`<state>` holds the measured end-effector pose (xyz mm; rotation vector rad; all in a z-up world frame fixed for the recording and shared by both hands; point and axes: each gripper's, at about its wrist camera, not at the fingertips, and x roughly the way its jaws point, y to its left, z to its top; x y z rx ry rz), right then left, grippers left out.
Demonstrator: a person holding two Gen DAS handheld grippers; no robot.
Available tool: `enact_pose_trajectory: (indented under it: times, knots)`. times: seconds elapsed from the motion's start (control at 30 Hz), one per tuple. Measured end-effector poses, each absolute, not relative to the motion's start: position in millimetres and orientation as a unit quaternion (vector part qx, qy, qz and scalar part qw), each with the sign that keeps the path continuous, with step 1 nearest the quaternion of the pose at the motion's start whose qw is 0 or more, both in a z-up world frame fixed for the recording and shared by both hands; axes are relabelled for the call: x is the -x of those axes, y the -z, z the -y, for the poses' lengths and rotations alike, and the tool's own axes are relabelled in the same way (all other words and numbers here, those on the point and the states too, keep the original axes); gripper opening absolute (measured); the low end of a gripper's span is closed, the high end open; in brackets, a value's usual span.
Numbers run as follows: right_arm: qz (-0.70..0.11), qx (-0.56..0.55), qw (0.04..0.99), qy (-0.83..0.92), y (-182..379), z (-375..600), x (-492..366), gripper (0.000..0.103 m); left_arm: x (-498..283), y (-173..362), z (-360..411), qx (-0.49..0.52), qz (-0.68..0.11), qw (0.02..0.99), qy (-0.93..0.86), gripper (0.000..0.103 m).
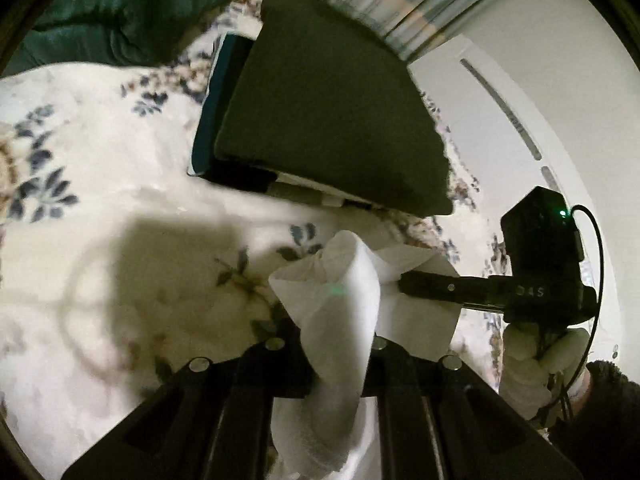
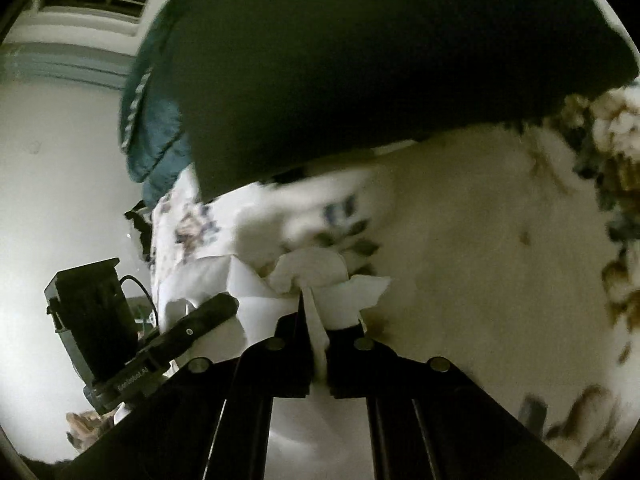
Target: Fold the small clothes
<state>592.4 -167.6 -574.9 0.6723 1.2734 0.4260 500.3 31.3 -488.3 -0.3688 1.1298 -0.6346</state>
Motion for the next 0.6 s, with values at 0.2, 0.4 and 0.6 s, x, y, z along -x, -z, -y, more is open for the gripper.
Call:
enact_pose_trajectory:
  times: [0.2, 0.4, 0.6]
  knots:
    - [-0.549, -0.281, 0.758, -0.213, 512, 177, -523, 0.005, -442, 451, -46, 0.173, -0.497, 0.797, 0.296, 0.010]
    - [-0.560, -0.255, 0.755, -0.227, 494, 174, -424, 0.005, -367, 445, -54, 0.172, -0.521, 0.788, 0.280, 0.035]
    - [-0.653, -0.219, 0.687, -0.231, 544, 159, -332, 0.044, -272, 486, -99, 0.233, -0.594, 0.741, 0.211, 0.065]
